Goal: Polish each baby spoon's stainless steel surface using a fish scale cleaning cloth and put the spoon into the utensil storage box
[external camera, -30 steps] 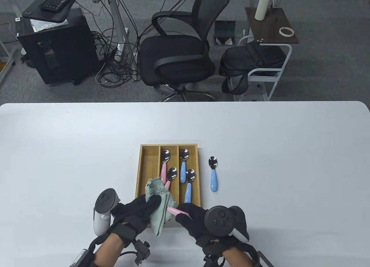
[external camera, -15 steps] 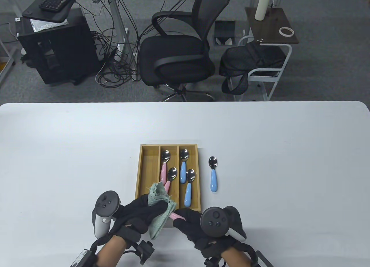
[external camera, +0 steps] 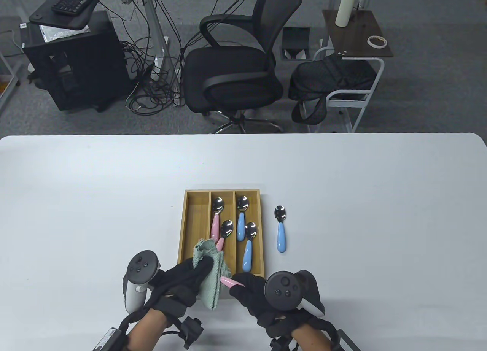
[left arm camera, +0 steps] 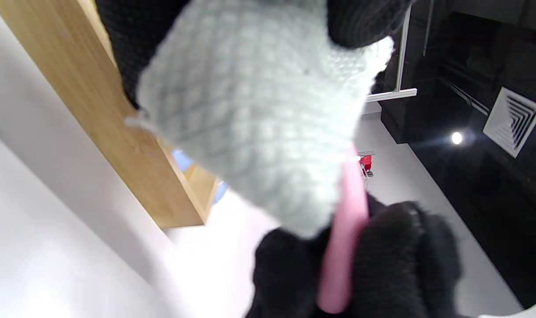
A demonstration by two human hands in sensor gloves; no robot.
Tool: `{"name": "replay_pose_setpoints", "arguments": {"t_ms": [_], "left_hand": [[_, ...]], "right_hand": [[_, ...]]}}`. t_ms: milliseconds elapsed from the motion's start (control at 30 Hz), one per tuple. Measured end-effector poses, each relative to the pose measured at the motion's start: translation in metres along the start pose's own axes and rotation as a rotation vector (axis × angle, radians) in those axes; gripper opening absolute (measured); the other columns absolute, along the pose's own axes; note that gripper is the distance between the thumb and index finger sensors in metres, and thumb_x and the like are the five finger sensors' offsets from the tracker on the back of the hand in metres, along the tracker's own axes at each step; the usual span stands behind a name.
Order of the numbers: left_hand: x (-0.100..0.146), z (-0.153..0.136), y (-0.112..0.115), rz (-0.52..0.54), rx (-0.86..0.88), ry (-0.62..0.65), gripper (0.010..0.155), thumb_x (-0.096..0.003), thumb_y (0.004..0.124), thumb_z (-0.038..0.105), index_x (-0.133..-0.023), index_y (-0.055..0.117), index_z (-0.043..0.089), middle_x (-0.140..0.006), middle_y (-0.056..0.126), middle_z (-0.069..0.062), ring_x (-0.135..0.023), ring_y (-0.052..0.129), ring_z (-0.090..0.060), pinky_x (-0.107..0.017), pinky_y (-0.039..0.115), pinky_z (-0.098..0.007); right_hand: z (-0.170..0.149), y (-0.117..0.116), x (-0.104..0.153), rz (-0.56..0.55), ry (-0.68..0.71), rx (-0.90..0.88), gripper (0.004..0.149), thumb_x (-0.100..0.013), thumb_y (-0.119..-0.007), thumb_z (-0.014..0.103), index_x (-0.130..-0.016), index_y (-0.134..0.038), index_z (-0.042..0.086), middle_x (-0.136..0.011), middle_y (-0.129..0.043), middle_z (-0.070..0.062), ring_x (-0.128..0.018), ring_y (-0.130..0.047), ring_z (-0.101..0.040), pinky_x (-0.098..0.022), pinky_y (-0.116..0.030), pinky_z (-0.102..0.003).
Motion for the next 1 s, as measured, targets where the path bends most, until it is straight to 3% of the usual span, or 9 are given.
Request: {"name": "replay_pose_setpoints", "arguments": {"t_ms": [133, 233, 400, 600, 733, 867, 1000], "left_hand": [[-0.004, -0.006, 0.002, -0.095, 0.107, -0.036, 0.053, -0.0604, 0.072, 0.039, -0.099, 0.072, 0.004, -0.085, 0.092, -0.015, -0.065, 0.109, -0.024, -0.05, 0.093, -0.042], [-0.005, -0.01, 0.003, -0.107, 0.152, -0.051, 0.053, -0.0566, 0.083, 0.034, -0.1, 0.07, 0.007, -0.089, 0.09, -0.013, -0.067, 0.107, -0.025, -0.051, 0.092, -0.042], [-0.002, 0.001, -0.001, -0.024, -0.047, 0.004, 0.06, -0.0478, 0.091, 0.047, -0.093, 0.075, 0.011, -0.08, 0.093, -0.006, -0.059, 0.107, -0.017, -0.048, 0.092, -0.04], [0.004, 0.011, -0.003, 0.095, -0.28, 0.043, 0.059, -0.0485, 0.084, 0.056, -0.086, 0.081, 0.01, -0.068, 0.097, -0.003, -0.049, 0.109, -0.011, -0.043, 0.094, -0.037], [0.008, 0.02, -0.001, 0.142, -0.402, 0.085, 0.055, -0.0552, 0.073, 0.054, -0.084, 0.083, 0.008, -0.064, 0.1, -0.003, -0.045, 0.111, -0.009, -0.041, 0.095, -0.035], [0.008, 0.018, -0.001, 0.12, -0.346, 0.081, 0.054, -0.0603, 0.065, 0.048, -0.087, 0.082, 0.004, -0.066, 0.1, -0.006, -0.047, 0.112, -0.012, -0.041, 0.096, -0.036], [0.006, 0.013, -0.001, 0.063, -0.22, 0.054, 0.054, -0.0602, 0.066, 0.045, -0.09, 0.08, 0.003, -0.071, 0.099, -0.01, -0.051, 0.112, -0.016, -0.043, 0.096, -0.038]], "right_hand": [[-0.001, 0.0, 0.001, 0.005, -0.003, 0.012, 0.056, -0.065, -0.053, 0.048, -0.1, -0.063, 0.006, -0.072, -0.085, 0.0, -0.038, -0.095, -0.01, -0.029, -0.089, -0.026], [-0.001, -0.001, 0.001, 0.014, -0.004, 0.019, 0.055, -0.065, -0.054, 0.048, -0.1, -0.063, 0.007, -0.072, -0.084, 0.0, -0.038, -0.095, -0.01, -0.029, -0.089, -0.026], [0.004, -0.007, 0.0, 0.05, 0.014, 0.03, 0.055, -0.065, -0.054, 0.048, -0.1, -0.063, 0.007, -0.074, -0.084, -0.001, -0.04, -0.096, -0.011, -0.03, -0.089, -0.026], [0.0, -0.009, -0.001, 0.064, 0.005, 0.04, 0.055, -0.065, -0.054, 0.048, -0.1, -0.063, 0.007, -0.074, -0.084, -0.002, -0.04, -0.096, -0.012, -0.031, -0.089, -0.027], [-0.001, -0.01, -0.001, 0.069, -0.006, 0.027, 0.055, -0.065, -0.053, 0.048, -0.1, -0.063, 0.007, -0.074, -0.084, -0.001, -0.04, -0.096, -0.012, -0.031, -0.089, -0.027], [-0.001, -0.008, -0.001, 0.062, -0.01, 0.011, 0.055, -0.065, -0.052, 0.048, -0.1, -0.063, 0.007, -0.073, -0.084, -0.001, -0.039, -0.096, -0.011, -0.03, -0.089, -0.027], [0.0, -0.008, -0.001, 0.062, -0.001, 0.007, 0.055, -0.065, -0.052, 0.048, -0.099, -0.064, 0.007, -0.072, -0.085, -0.001, -0.038, -0.096, -0.011, -0.029, -0.089, -0.026]]}}
Point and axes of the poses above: the tracker on the back of each hand, its own z axis roughly to the thumb side, its own x axis roughly from the fingertips to the wrist, y = z × x, the point moved 3 cm from there along -x, roughly from the wrist to the fingertips
